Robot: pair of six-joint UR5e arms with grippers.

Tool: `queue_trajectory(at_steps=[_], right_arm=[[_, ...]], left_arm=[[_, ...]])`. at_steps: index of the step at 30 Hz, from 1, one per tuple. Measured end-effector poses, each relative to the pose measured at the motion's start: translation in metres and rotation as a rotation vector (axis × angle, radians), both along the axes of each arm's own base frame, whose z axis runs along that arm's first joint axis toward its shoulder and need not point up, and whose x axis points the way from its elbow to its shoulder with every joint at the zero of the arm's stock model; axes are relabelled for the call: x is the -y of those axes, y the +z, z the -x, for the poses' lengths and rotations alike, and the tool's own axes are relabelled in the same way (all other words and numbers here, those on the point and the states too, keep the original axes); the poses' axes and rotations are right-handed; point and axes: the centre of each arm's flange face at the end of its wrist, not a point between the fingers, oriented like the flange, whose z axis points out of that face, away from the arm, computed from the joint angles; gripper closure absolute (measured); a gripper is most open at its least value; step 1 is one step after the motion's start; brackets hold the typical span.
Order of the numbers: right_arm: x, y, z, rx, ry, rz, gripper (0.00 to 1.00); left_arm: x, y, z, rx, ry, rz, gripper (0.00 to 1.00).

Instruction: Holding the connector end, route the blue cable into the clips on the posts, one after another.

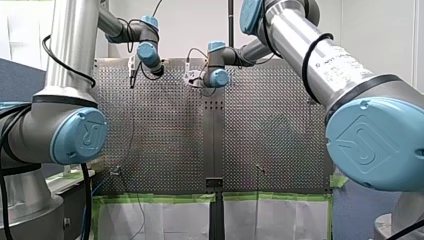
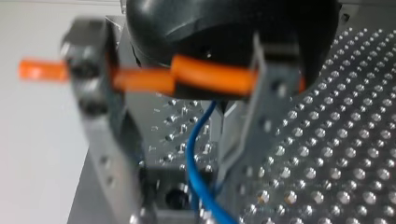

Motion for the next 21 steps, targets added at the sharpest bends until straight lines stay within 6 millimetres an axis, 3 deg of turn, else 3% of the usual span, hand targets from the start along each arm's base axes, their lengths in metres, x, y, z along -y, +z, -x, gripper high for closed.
queue_trajectory(at_steps=[9,15,21], right_arm=[[0.004,-0.025,0.014,-0.048,-0.032,-0.051,1.00],[0.012,-0.047,0.030,-0.076,-0.090,-0.091,1.00],[0.015,-0.054,0.042,-0.094,-0.126,-0.107,1.00]], left_arm=[[0.019,-0.003,0.009,-0.013,-0.015,-0.002,1.00],[0.036,-0.026,0.008,-0.074,-0.020,-0.024,1.00],[0.051,-0.042,0.010,-0.111,-0.023,-0.035,1.00]])
